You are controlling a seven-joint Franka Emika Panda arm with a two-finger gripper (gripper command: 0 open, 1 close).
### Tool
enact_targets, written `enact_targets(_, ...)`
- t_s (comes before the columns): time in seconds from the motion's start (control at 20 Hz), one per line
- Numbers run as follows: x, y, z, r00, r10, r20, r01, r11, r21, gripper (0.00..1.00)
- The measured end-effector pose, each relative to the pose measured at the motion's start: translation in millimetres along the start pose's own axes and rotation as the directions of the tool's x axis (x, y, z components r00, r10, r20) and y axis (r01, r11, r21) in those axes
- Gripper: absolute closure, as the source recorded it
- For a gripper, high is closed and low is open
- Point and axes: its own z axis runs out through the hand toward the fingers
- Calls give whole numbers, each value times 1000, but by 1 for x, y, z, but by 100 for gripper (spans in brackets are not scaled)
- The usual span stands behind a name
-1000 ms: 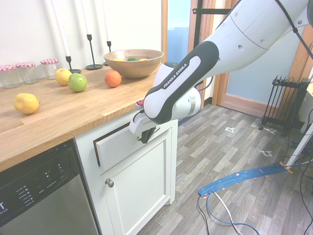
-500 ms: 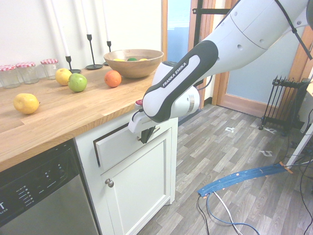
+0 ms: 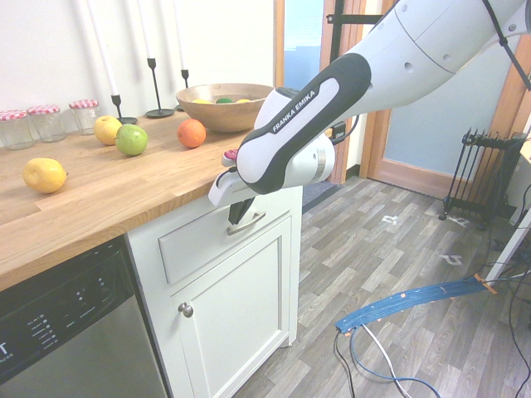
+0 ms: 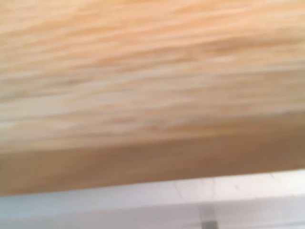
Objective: Close the drawer
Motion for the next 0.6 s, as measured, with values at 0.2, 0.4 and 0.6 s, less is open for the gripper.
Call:
enact_targets(0.2, -2, 19, 6, 1000, 13, 25, -12, 999, -38, 100)
enact_targets(0.4, -16, 52, -9, 989, 15, 146, 10, 985, -171, 100)
enact_targets(0.6, -15, 86, -59, 980, 2, 198, 55, 959, -280, 100)
